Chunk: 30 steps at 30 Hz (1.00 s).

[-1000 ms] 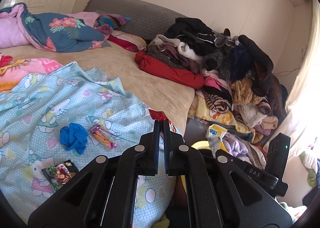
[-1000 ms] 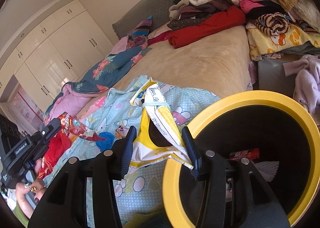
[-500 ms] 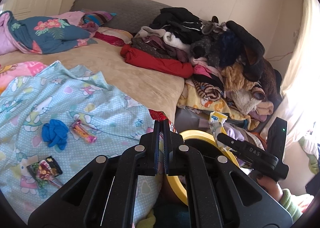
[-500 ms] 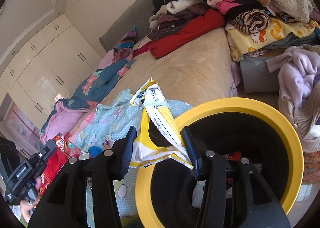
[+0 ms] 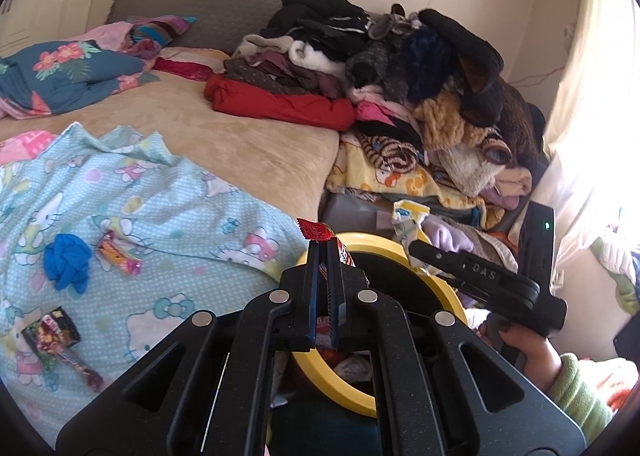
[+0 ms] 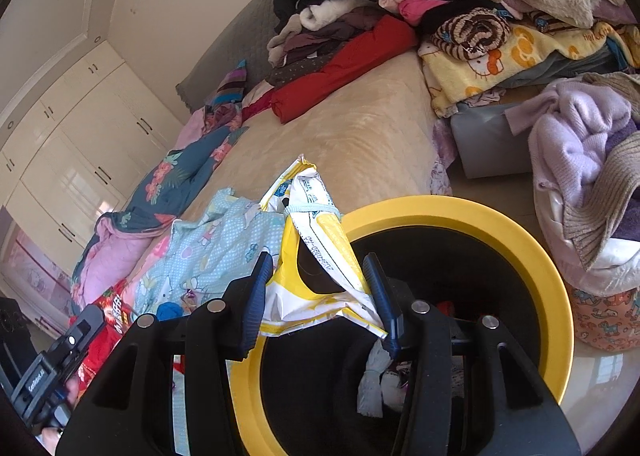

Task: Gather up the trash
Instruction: 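Carry the chip bag and red wrapper over the yellow bin, then open both tools to drop the chip bag and red wrapper into the bin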

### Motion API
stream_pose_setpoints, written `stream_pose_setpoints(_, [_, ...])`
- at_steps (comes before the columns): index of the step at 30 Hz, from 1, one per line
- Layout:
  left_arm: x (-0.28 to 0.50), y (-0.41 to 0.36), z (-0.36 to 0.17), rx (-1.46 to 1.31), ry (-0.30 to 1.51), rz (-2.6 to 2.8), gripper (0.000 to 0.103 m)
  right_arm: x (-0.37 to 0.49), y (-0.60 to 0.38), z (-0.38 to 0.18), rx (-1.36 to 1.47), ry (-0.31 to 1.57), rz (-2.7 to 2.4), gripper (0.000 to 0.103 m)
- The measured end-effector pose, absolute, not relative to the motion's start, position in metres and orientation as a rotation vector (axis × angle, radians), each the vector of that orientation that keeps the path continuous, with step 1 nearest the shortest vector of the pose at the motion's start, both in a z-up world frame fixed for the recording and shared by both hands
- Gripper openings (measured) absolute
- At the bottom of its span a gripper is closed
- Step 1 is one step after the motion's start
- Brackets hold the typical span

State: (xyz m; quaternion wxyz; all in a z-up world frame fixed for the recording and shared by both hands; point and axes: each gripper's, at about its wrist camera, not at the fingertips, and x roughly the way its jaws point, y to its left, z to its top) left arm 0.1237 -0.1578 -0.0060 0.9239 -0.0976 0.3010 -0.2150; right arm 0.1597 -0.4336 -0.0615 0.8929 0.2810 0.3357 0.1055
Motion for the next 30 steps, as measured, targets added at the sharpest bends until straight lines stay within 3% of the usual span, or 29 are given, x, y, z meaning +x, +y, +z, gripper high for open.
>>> stream_pose_setpoints(30, [0.138,-0.230,-0.071,-0.090,0.801,-0.535,0.001,0.172,-0.458,-0.103,0.576,0.866,0.157,0.049])
